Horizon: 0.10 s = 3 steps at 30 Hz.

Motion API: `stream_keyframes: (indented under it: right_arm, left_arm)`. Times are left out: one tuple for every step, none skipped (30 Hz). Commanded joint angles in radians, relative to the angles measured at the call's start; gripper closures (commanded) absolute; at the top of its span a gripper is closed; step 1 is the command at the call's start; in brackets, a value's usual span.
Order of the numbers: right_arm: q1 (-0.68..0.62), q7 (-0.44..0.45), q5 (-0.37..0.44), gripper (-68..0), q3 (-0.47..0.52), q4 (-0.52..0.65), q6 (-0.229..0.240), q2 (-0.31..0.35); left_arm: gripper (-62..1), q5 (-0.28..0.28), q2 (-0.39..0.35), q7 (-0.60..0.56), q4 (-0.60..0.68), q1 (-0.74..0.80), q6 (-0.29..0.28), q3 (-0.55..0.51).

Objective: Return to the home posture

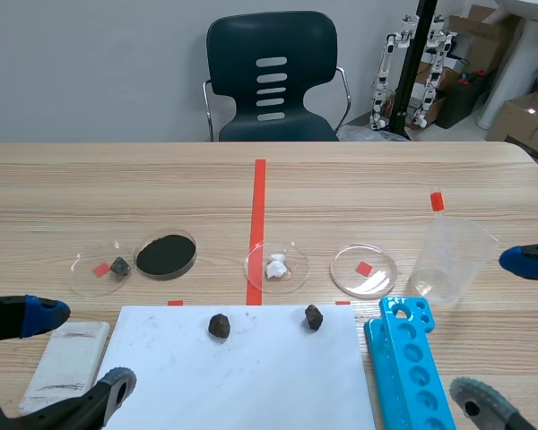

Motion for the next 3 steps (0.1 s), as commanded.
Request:
stream_keyframes:
  right_arm:
    - [0.011, 0.018, 0.01, -59.3, 0.003, 0.006, 0.0, 0.002]
    - [0.011, 0.018, 0.01, -59.3, 0.003, 0.006, 0.0, 0.002]
    - [0.011, 0.018, 0.01, -59.3, 0.003, 0.006, 0.0, 0.002]
  left_arm:
    - [-52.7, -0.013, 0.005, -0.014, 0.027, 0.008, -0.002, -0.002]
    - [-52.7, -0.013, 0.005, -0.014, 0.027, 0.008, -0.002, -0.002]
    - [-52.7, -0.013, 0.005, -0.014, 0.027, 0.008, -0.002, -0.002]
